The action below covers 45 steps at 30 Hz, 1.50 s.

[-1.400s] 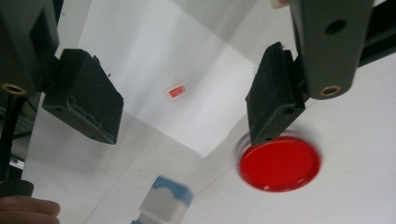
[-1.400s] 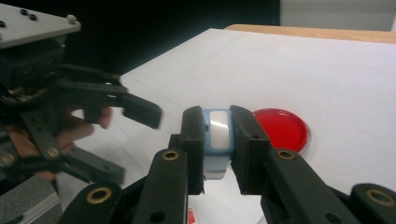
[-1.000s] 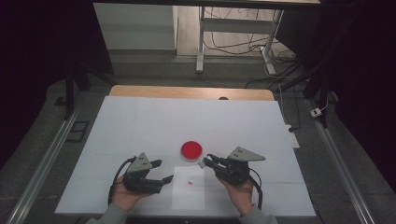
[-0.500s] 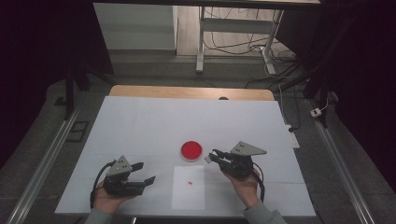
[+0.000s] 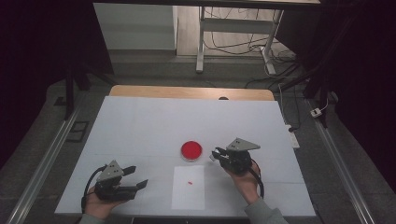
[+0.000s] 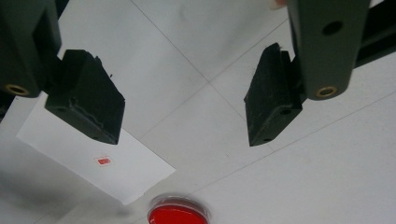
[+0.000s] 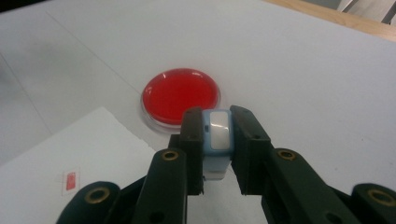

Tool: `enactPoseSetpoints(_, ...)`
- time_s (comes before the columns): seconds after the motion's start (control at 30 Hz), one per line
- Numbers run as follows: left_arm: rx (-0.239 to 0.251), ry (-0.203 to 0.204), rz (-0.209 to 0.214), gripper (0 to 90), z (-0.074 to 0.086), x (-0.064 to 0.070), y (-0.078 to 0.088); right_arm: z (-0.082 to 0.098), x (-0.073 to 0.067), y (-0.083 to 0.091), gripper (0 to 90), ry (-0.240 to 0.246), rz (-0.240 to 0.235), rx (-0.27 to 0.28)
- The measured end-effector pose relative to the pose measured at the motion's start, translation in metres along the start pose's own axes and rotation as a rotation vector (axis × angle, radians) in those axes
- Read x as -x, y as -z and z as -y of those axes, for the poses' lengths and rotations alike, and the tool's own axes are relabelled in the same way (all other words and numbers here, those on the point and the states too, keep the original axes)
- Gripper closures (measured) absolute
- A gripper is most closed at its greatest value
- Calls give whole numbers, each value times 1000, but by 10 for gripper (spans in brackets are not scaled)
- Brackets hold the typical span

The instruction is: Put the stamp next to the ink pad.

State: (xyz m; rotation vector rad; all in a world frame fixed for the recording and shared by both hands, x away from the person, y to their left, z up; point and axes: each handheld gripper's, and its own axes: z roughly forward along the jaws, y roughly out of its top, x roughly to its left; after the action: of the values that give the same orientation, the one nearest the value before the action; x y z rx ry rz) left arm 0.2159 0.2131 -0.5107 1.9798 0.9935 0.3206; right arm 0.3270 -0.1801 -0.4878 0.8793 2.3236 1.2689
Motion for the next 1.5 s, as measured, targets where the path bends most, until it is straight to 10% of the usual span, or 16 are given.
enactPoseSetpoints(0.4, -19, 6, -27, 288, 2, -6, -2, 3, 7, -20, 752, 14, 29, -94)
enactPoseSetpoints(0.97, -23, 19, -38, 288, 6, -8, -1, -2, 3, -38, 749, 20, 11, -63)
enactPoseSetpoints(1.5, -23, 25, -43, 287, 7, -10, 0, 0, 7, -14, 456, 5, -12, 7)
